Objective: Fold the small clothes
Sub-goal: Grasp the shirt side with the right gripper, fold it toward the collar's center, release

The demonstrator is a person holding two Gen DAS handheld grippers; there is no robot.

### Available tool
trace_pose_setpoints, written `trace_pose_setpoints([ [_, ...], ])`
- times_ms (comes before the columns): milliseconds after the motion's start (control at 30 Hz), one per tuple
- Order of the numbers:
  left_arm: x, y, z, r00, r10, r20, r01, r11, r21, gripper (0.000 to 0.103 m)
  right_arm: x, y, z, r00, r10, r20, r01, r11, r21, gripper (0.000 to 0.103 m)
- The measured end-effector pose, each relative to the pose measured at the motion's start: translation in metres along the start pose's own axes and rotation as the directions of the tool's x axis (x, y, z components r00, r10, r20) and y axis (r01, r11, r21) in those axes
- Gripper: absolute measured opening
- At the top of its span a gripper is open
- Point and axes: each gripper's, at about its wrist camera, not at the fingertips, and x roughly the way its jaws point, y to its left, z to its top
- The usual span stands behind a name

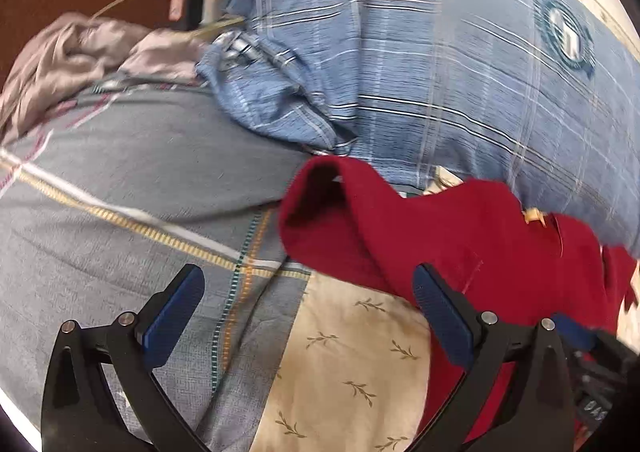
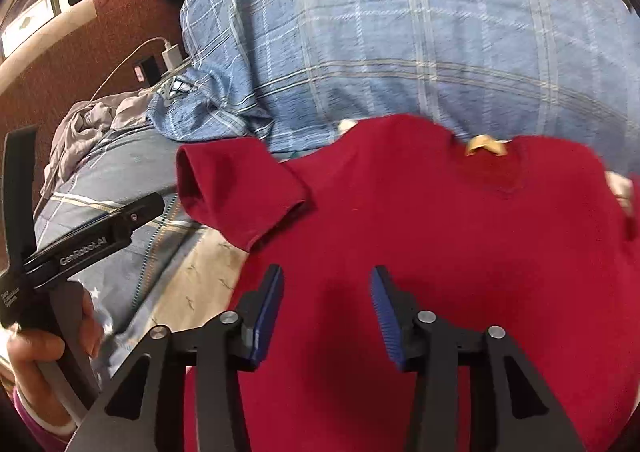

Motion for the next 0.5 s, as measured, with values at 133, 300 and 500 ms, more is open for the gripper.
trace_pose_setpoints([
  [133, 0.006, 0.003, 0.002, 1.000, 0.004, -0.016, -0.005, 1.000, -0.019, 0.103, 0.028, 0.012, 0.008, 0.997, 0.068, -0.036, -0.068, 0.998, 0.013, 0.048],
  [300, 0.007, 0.003, 0.005, 1.000, 0.016, -0.014, -0.016, 1.000, -0.009, 0.103, 0.057, 0.024, 0.021, 0.994, 0.103, -0.044, -0.102, 0.995, 0.012, 0.048],
  [500, 0.012, 0.013, 0.011, 0.999, 0.031, -0.014, -0.032, 0.998, -0.047, 0.103, 0.101, 0.023, 0.033, 0.990, 0.126, -0.063, -0.123, 0.991, 0.048, 0.035],
])
